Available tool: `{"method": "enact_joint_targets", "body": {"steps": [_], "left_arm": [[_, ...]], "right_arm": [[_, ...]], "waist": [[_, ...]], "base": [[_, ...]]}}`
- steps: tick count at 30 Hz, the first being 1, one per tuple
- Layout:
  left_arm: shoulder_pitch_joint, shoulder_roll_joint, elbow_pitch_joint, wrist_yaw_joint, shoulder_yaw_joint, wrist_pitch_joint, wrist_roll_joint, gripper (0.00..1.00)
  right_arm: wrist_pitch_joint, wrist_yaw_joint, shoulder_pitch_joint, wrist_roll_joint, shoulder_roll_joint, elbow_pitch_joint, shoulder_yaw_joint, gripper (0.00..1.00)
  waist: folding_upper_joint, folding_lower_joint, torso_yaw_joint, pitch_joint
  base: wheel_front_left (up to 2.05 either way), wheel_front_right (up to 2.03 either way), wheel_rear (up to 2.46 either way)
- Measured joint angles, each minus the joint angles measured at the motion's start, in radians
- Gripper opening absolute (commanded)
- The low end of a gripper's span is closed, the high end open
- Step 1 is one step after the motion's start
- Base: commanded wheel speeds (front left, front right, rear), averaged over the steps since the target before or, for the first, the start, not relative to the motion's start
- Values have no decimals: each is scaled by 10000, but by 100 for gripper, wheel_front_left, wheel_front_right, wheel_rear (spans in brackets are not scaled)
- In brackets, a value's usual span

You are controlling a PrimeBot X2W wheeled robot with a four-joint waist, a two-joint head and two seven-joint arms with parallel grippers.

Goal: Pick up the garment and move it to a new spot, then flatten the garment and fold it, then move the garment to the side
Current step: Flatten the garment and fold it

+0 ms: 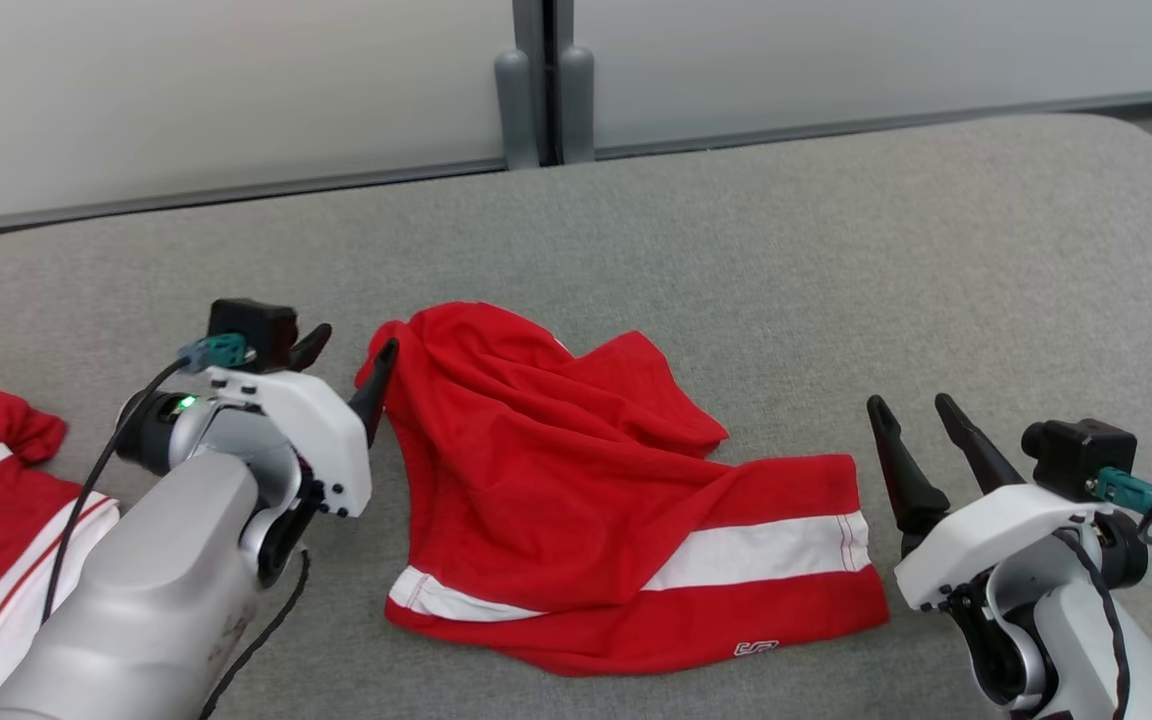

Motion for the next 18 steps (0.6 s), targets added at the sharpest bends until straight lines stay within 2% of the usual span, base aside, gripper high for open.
{"method": "enact_joint_targets", "body": {"steps": [2, 5, 9, 13, 15, 18], "left_arm": [[239, 217, -259, 19, 136, -510, -13, 100], [703, 767, -846, 336, 585, -1352, -134, 100], [1750, 1492, -2121, 1047, 1269, -1824, -230, 100], [3013, 2182, -4203, 1894, 2357, -1935, 33, 100], [3769, 2374, -5463, 2301, 3043, -1954, 479, 100], [5167, 2353, -7070, 2884, 3889, -1960, 1101, 100]], "right_arm": [[-27, 0, 106, 4, -10, 40, -12, 100], [-109, 2, 220, 31, 13, 90, -42, 100], [-447, 0, 432, -82, 75, 123, -255, 100], [-947, 0, 616, -303, 199, 104, -510, 100], [-1149, 0, 735, -395, 230, 61, -658, 100], [-1383, 0, 883, -594, 259, -42, -825, 100]], "waist": [[0, 0, 106, -212], [0, 0, 248, -513], [0, 0, 439, -824], [0, 0, 640, -1012], [0, 0, 734, -1066], [0, 0, 819, -1135]], "base": [[0, 0, 0], [0, 0, 0], [0, 0, 0], [0, 0, 0], [0, 0, 0], [0, 0, 0]]}}
